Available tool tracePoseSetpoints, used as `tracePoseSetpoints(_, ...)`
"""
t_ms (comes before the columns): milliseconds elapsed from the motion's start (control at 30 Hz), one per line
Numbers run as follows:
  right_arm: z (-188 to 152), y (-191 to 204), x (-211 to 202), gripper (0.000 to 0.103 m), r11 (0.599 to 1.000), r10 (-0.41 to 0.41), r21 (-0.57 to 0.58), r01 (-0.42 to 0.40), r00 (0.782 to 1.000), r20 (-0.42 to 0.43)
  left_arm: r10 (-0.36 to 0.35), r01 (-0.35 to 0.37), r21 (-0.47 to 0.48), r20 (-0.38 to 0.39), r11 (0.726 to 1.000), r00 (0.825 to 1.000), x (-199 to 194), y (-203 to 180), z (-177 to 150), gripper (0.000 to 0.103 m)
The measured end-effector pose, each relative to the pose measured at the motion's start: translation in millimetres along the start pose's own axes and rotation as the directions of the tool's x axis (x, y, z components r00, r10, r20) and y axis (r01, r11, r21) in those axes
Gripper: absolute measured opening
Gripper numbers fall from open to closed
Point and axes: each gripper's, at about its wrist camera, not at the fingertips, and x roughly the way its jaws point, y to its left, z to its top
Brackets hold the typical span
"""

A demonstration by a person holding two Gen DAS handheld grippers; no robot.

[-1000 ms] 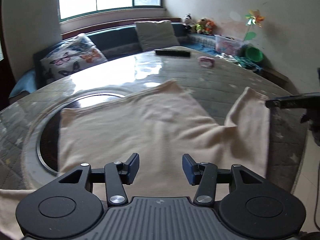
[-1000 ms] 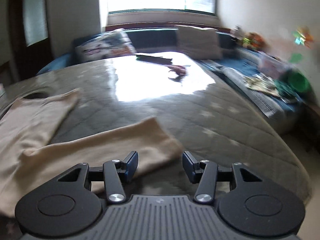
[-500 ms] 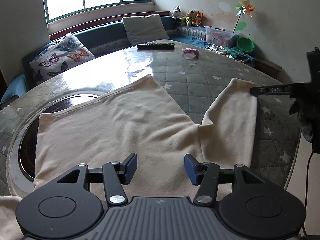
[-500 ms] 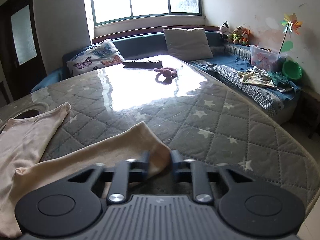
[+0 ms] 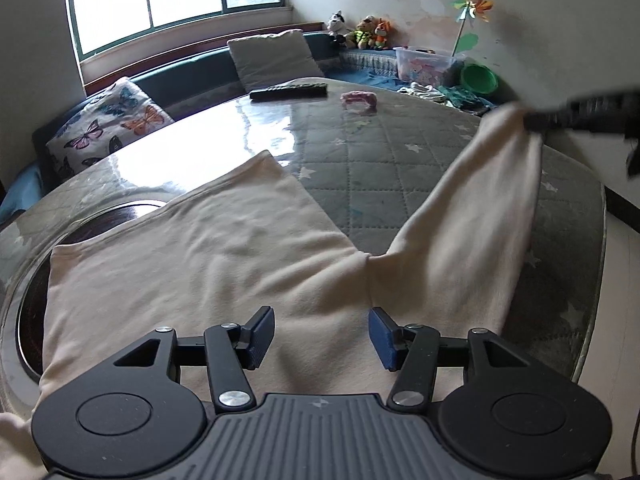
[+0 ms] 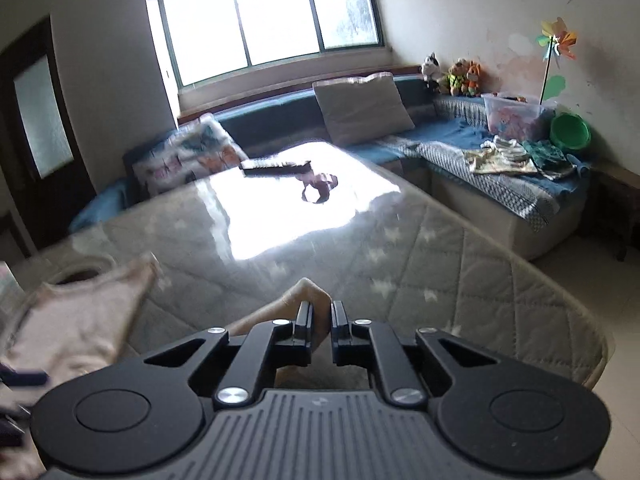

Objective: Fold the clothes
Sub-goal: 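Grasp a sleeve with the right gripper and fold it over the body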

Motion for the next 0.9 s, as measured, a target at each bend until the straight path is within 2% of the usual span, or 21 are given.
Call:
tracePoseSetpoints(67,9.9,7.2,-10.1,0.008,1.0,0.026,-0.006,-0.026,0.999,0.021,-0.003,0.003,-0.014,0.005,1.0,1.0,-2.6,3.7,-1.3,0.056)
tracePoseSetpoints(233,35.4,50.8,-40.3,0.008,0.987,0.125,-0.114,-0.116,0.989,0.076,0.016,-0.014,-0.051,0.051,0.999,0.999,-25.0,24.6,-10.0,0.056)
tracePoseSetpoints(333,47.2,85.3,-53.0,0.008,0.965,0.203,-0.189,-0.182,0.974,0.099,0.058,-0.052,-0.091,0.072,0.995,0.996,-41.0,45.0,-20.8,0.056)
tracePoseSetpoints(467,56.1,135.9,-57.6,0.008,0.918,0.32,-0.276,-0.285,0.943,0.087,0.13,-0.116,-0.16,0.083,0.98,0.988,-62.6,75.2,-40.2,0.059)
tracePoseSetpoints(667,46.9,213.0,-36.5,0.008,0.823,0.459,-0.374,-0.428,0.888,-0.007,0.218,-0.19,-0.277,0.073,0.942,0.973,-91.6,114.6,-72.7,0.06)
tracePoseSetpoints(900,18.5,277.3,-6.0,0.009,0.726,0.529,-0.419,-0.546,0.832,-0.168,0.279,-0.245,-0.344,0.053,0.907,0.959,-112.1,136.2,-94.6,0.062)
